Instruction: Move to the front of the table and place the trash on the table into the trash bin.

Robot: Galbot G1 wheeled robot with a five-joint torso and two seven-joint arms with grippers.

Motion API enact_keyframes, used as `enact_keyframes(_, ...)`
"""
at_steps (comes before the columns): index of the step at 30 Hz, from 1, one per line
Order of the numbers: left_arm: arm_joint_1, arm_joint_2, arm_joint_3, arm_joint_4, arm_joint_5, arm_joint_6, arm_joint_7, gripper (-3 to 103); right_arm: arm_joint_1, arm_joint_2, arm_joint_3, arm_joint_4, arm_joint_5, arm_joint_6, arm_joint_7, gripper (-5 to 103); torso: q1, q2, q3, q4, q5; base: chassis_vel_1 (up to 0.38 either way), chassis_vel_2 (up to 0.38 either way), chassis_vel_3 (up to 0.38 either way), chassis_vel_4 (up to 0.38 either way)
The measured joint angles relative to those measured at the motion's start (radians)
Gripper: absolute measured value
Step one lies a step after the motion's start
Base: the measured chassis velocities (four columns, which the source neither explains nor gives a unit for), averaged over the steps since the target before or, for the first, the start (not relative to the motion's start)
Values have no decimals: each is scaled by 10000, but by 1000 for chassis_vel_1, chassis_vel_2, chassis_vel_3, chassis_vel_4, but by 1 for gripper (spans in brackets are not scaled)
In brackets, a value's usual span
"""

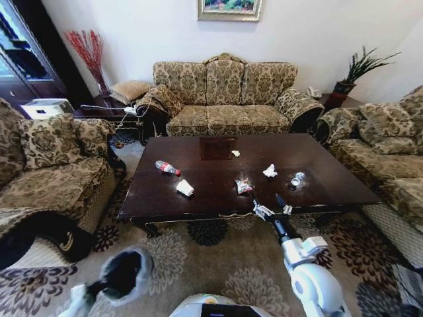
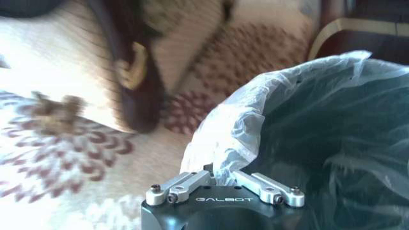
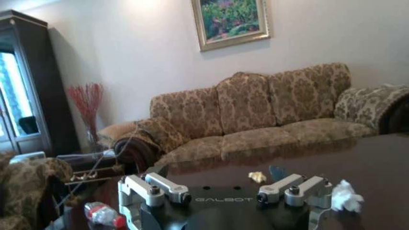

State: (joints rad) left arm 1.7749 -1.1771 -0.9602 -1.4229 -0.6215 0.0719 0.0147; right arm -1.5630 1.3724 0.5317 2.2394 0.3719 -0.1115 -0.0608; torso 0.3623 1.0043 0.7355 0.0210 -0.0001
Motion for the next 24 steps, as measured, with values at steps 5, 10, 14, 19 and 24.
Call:
enact_keyframes(5,1627,-702,-1350,-2398,-520,213,-568,0,466,-16,-110,-293,230,11,-94,100,0,0,-1,-9,3,0,0,0,0)
enact_keyframes(10,2727,-883,-2058,-4191,-1242,549,-1102,0,611,-29,2,-476,446,294,-117,100,0,0,1,-2,-4,0,0,0,0)
enact_keyframes(14,3386,-813,-2899,-6099,-2149,670,-1607,0,575,26,64,-571,591,846,-217,100,0,1,0,-8,9,0,0,0,0)
enact_keyframes(19,3197,-592,-3182,-7423,-2707,1103,-2058,0,477,-1,10,-688,280,1376,-500,100,1,0,2,-5,-2,0,0,0,0)
enact_keyframes(24,2149,313,-2972,-8927,-3246,2026,-2582,0,418,-80,-52,-664,18,1686,-532,100,1,0,1,-5,3,0,0,0,0)
